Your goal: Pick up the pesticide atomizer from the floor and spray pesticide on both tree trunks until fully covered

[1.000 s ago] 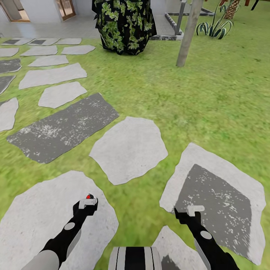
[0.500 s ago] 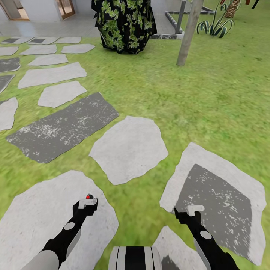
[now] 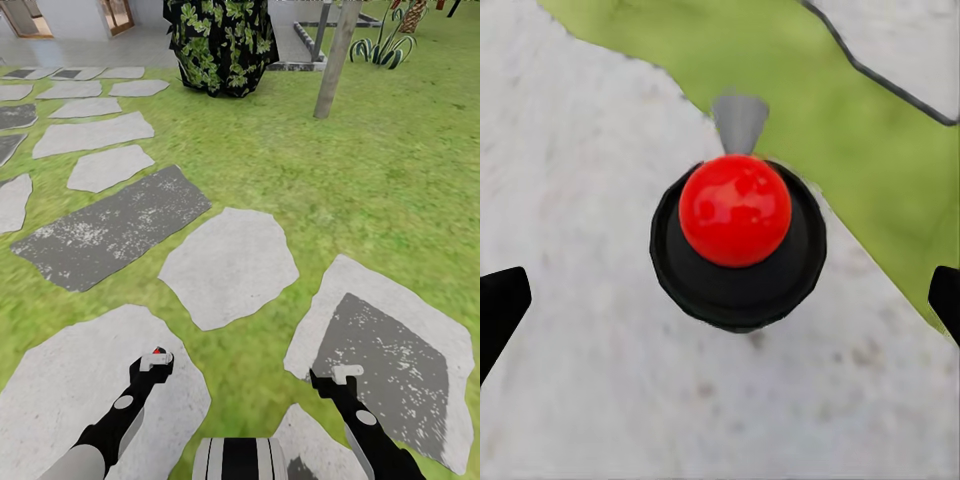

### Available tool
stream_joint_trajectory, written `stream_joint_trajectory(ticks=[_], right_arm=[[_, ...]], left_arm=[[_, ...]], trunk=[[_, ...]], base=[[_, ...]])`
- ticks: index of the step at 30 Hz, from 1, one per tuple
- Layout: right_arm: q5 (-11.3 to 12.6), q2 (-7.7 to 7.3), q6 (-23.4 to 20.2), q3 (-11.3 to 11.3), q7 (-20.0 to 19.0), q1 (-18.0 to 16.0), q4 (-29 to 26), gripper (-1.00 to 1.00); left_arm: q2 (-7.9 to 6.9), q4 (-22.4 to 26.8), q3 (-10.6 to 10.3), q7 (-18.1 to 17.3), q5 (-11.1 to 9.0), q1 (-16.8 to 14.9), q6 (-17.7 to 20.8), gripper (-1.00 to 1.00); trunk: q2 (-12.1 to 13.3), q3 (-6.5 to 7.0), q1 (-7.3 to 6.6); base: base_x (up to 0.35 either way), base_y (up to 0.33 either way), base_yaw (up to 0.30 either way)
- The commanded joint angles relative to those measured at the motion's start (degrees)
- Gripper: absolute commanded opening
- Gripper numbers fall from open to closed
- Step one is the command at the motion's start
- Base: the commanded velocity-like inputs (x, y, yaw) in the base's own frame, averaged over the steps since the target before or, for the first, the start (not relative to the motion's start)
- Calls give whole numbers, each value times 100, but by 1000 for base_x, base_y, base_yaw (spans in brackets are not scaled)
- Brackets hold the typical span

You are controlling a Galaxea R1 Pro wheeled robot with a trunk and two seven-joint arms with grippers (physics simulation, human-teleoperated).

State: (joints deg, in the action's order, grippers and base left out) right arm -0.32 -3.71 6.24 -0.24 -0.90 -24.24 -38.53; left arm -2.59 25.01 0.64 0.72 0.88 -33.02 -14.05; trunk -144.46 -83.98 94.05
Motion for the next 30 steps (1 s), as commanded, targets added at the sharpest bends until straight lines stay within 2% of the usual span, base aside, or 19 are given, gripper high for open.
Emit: stream_joint_trajectory(ticks=[1,24,27,30], right_arm=[[-3,0,18,-3,-12,-2,4,100],[-3,0,18,-3,-11,-2,4,100],[-3,0,18,-3,-11,-2,4,100],[-3,1,18,-3,-10,-2,4,100]], left_arm=[[2,-4,6,7,9,-2,-19,100],[9,-4,-12,7,18,-2,-19,100],[6,-4,-12,7,18,-2,-19,100],[5,-4,-12,7,18,-2,-19,100]], trunk=[[-1,-3,0],[-1,-3,0],[-5,-69,7],[-5,-69,7]], base=[[41,0,0],[4,0,0],[0,0,0],[0,0,0]])
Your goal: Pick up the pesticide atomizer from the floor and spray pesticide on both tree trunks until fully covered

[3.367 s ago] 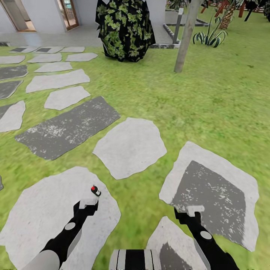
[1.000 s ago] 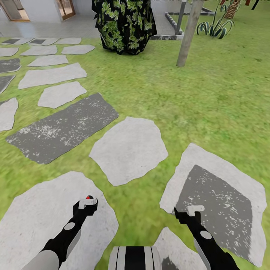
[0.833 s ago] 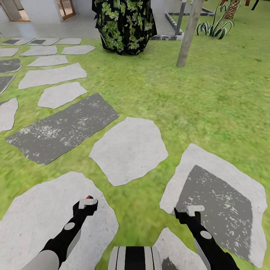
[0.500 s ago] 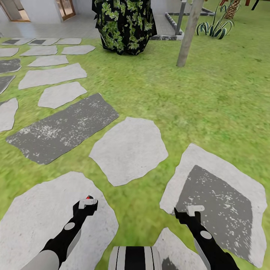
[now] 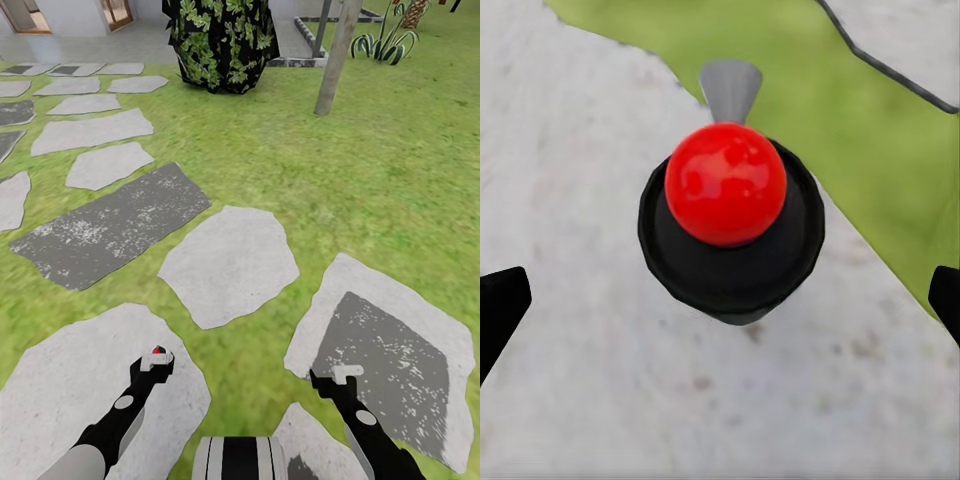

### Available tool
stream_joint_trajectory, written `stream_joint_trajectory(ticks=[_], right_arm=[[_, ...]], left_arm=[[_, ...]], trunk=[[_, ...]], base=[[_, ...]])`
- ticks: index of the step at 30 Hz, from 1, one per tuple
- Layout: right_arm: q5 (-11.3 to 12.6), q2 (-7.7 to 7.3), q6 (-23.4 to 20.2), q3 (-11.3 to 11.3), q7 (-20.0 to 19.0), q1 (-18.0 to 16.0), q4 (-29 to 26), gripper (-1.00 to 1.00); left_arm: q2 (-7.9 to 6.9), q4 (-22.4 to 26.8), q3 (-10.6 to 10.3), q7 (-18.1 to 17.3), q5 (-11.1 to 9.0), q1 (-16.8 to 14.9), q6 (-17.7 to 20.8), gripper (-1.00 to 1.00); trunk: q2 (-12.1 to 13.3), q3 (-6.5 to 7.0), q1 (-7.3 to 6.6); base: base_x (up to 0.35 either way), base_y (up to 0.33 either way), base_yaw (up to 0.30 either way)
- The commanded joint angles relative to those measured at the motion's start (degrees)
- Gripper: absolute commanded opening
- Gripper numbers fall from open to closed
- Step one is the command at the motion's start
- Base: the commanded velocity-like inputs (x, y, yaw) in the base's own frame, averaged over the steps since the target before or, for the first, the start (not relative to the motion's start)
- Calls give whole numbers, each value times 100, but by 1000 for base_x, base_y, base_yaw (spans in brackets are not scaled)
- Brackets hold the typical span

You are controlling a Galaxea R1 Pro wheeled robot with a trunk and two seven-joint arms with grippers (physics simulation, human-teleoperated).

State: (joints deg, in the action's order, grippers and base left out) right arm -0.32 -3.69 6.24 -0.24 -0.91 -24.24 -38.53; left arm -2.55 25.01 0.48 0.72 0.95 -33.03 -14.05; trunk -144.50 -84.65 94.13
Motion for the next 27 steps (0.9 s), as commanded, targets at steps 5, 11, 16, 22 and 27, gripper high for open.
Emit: stream_joint_trajectory(ticks=[5,11,16,22,27], right_arm=[[-3,-1,18,-3,-14,-2,4,100],[-3,0,18,-3,-11,-2,4,100],[-3,-4,18,-3,-11,-2,4,100],[-3,-2,18,-3,-11,-2,4,100],[-3,-1,18,-3,-8,-2,4,100]], left_arm=[[0,-4,4,7,10,-2,-19,100],[0,-4,9,10,10,-2,-19,100],[0,-4,9,9,10,-2,-19,100],[0,-4,6,10,10,-2,-19,100],[0,-4,4,8,10,-2,-27,-100]], trunk=[[-1,-3,-1],[-1,-3,-1],[-1,-3,-1],[-1,-3,-1],[-1,-3,-1]], base=[[0,0,0],[64,0,0],[38,0,0],[6,0,0],[0,0,0]])
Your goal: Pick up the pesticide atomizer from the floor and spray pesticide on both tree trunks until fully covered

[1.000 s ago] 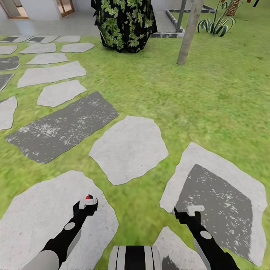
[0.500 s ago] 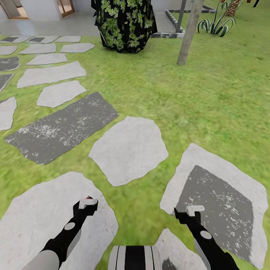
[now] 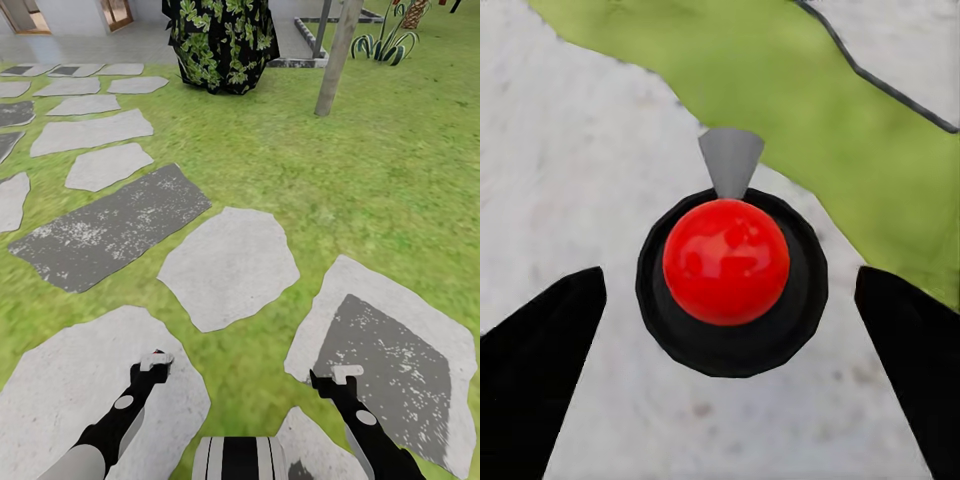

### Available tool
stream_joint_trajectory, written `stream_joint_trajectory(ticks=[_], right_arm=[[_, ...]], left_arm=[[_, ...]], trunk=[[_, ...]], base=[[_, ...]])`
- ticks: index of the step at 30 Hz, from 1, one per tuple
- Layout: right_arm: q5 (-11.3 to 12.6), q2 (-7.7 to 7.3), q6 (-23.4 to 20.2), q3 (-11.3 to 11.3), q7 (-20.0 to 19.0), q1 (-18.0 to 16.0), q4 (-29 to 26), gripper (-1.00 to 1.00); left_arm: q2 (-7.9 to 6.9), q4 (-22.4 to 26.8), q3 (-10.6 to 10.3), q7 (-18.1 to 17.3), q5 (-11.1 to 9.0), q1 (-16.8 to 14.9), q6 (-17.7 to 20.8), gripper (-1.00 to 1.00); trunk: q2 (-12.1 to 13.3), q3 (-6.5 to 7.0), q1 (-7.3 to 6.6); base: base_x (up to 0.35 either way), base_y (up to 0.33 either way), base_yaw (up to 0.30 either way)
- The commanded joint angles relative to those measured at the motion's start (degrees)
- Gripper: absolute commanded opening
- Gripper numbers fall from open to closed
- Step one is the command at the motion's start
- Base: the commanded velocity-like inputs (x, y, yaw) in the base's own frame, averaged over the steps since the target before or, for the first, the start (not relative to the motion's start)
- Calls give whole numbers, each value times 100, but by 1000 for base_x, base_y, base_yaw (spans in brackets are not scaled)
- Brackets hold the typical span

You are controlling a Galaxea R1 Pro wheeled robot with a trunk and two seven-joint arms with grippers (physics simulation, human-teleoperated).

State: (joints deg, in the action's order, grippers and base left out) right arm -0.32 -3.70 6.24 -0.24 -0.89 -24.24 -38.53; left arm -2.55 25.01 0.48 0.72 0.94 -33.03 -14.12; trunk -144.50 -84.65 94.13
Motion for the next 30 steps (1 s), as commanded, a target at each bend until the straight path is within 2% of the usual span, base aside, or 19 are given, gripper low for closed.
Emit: stream_joint_trajectory(ticks=[1,23,30], right_arm=[[-3,0,18,-3,-9,-2,4,100],[-3,1,18,-3,-16,-2,4,100],[5,-1,24,5,-9,-2,-7,100]], left_arm=[[1,-4,6,9,11,-2,-20,-100],[1,4,5,7,4,-2,-20,-100],[-5,3,19,7,2,-2,-20,-100]], trunk=[[-1,-3,-1],[-1,-3,-1],[8,152,-19]], base=[[0,0,0],[0,0,0],[0,0,0]])
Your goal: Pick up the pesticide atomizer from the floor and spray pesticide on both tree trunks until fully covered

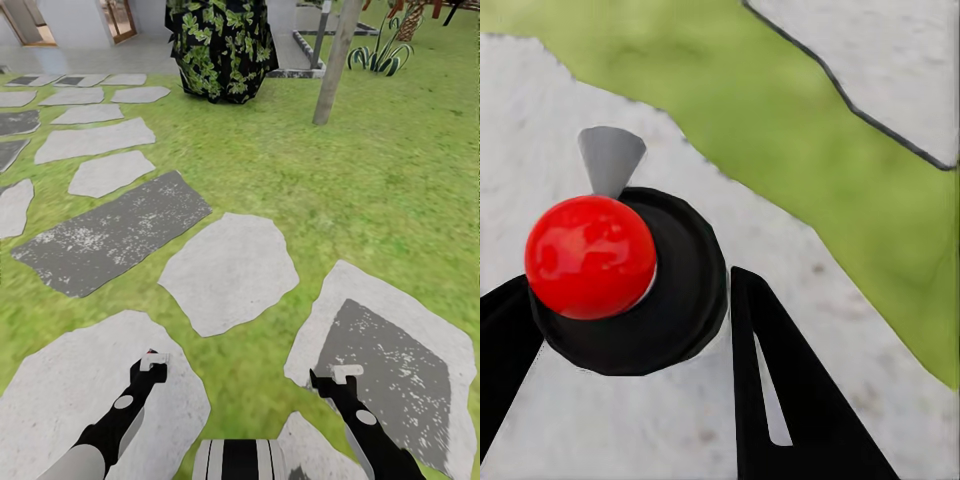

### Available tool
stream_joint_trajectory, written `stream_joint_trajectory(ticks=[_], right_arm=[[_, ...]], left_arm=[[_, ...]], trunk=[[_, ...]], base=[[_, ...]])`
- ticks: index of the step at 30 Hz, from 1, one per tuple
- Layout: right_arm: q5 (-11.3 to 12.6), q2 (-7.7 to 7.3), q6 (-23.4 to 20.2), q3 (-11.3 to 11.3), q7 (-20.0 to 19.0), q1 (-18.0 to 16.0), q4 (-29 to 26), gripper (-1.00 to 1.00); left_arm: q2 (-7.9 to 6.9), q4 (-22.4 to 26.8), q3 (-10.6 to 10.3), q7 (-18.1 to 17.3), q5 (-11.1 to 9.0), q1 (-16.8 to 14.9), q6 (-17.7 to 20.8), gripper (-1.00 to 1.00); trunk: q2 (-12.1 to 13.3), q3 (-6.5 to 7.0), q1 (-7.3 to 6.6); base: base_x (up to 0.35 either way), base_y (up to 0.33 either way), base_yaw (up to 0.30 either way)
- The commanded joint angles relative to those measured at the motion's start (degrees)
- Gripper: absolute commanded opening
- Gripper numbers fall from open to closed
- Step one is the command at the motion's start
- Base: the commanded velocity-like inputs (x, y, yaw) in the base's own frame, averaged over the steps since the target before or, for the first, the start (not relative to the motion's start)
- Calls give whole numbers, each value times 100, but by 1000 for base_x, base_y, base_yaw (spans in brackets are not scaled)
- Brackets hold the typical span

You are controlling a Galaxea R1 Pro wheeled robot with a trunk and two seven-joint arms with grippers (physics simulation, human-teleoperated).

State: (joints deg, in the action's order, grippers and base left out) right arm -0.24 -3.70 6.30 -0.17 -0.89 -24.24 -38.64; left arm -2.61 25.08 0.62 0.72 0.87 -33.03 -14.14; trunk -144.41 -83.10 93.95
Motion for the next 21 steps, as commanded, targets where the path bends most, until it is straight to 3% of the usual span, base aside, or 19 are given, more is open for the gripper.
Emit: stream_joint_trajectory(ticks=[1,11,12,14,19,21], right_arm=[[-2,-2,18,-2,-9,-2,4,100],[-10,35,65,18,-15,-2,-10,100],[-35,24,660,22,-31,4,46,100],[-42,15,851,22,-33,6,78,100],[-41,-29,1052,14,-30,19,712,100],[-38,-99,1430,15,-30,58,1120,100]], left_arm=[[0,-4,6,7,11,-2,-19,-100],[-9,-12,16,7,10,-1,-10,-100],[-10,-16,27,7,11,51,-5,-100],[-10,7,31,7,15,149,-4,-100],[-251,1,44,13,-4,547,-18,-100],[-297,41,50,15,-22,764,-29,-100]], trunk=[[1,20,-3],[14,241,-29],[15,269,-32],[18,328,-37],[25,481,-50],[27,543,-55]], base=[[0,0,0],[0,0,0],[0,0,0],[0,0,0],[0,0,0],[0,0,-34]])
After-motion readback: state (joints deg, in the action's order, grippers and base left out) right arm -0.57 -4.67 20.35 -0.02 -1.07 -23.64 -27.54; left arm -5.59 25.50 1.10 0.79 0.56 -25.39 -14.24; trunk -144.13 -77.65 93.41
